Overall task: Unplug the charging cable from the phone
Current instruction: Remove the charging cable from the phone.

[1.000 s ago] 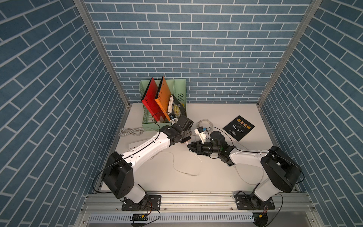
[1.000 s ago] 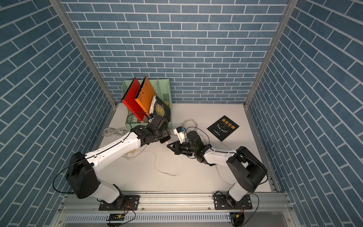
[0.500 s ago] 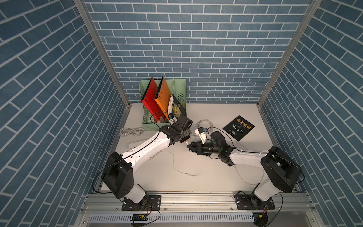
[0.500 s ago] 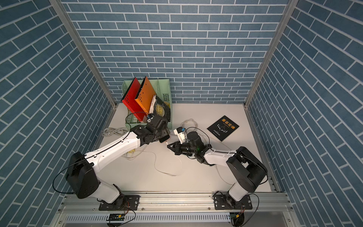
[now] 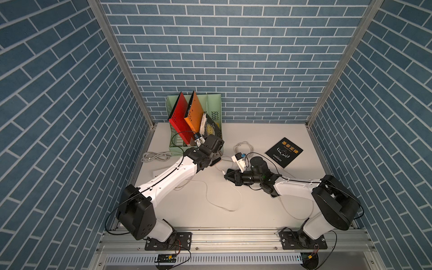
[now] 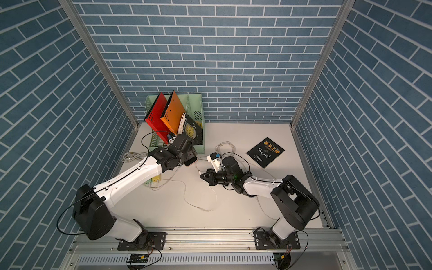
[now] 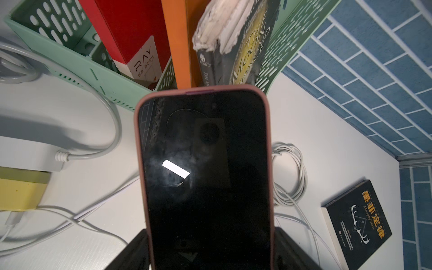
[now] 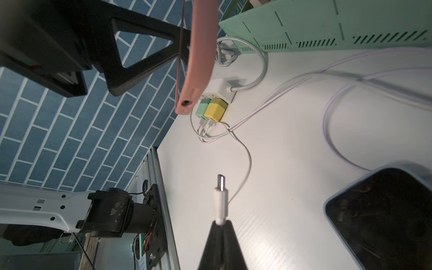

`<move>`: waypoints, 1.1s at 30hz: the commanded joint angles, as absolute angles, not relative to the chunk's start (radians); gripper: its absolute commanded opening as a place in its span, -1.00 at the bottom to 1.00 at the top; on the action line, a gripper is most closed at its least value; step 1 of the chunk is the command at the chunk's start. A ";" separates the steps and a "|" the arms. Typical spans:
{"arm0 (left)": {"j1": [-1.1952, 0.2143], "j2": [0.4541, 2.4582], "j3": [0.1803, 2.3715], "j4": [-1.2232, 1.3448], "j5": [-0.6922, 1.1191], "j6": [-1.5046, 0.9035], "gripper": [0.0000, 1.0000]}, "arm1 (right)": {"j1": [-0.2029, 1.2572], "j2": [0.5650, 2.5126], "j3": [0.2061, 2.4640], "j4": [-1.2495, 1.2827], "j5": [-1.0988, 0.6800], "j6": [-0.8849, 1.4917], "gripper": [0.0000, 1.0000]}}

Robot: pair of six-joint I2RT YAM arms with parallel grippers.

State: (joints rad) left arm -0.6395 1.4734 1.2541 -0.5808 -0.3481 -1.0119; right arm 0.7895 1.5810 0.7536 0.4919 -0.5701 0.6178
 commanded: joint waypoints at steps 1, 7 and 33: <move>-0.629 1.406 1.219 -0.597 -0.402 -1.000 -0.28 | 0.727 1.548 0.872 0.377 -0.551 0.533 -1.00; -0.623 1.312 1.123 -0.618 -0.432 -1.012 -0.27 | 0.563 1.566 1.098 0.258 -0.445 0.472 -1.00; -0.620 1.183 0.908 -0.628 -0.396 -1.052 -0.27 | 0.389 2.017 1.285 0.870 -0.127 0.544 -1.00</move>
